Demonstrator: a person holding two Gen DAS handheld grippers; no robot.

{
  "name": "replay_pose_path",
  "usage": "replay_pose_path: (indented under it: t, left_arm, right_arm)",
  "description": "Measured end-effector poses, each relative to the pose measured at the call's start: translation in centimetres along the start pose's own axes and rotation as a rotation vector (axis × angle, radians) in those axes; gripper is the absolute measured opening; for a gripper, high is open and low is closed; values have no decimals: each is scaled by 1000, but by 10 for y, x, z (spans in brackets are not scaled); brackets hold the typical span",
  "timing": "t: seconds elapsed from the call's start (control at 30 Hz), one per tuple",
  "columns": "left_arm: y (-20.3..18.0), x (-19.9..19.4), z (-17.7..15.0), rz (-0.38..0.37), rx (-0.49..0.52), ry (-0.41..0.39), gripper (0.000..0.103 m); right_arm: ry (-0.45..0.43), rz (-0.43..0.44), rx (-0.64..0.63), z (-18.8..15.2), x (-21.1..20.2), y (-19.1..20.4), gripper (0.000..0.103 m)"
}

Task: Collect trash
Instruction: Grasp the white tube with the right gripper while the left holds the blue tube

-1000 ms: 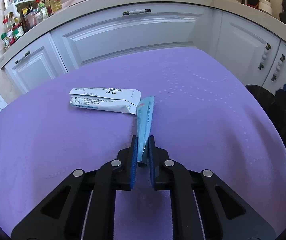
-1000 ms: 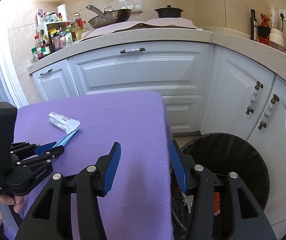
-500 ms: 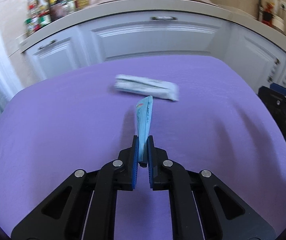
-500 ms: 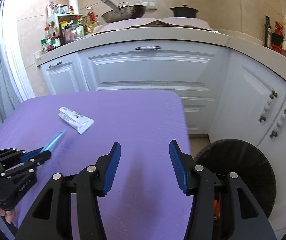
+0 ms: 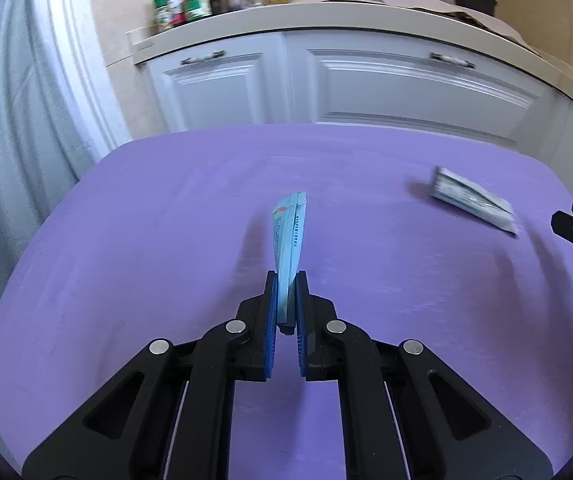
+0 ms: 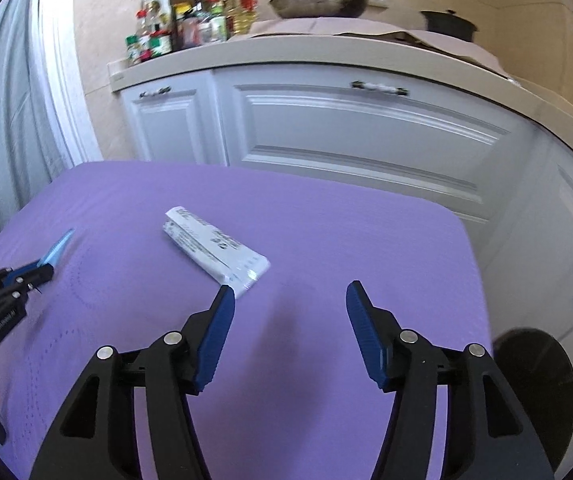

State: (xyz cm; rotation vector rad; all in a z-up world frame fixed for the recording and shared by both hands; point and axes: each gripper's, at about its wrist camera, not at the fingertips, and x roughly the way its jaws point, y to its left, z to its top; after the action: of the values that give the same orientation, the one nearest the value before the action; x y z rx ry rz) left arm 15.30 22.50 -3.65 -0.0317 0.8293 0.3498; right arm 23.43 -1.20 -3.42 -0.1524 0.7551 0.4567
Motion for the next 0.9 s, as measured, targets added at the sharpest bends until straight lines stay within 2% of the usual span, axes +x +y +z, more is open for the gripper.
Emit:
replay_pose_path:
  t: [0.33,0.77,0.83,0.9]
  left_arm:
    - [48,20,7,62,-58,20,8]
    - [60,28,8,62,-89,39,8]
    - [60,28,8,62,-90,38,8]
    - [60,28,8,61,-91,38,8]
  right_arm:
    - [63,50,-66,20,37,28,66]
    - [150,72,-101,25,76,42,67]
    - [160,81,-106,23,77,43,57]
    - [160,90,-98,21,75,42,53]
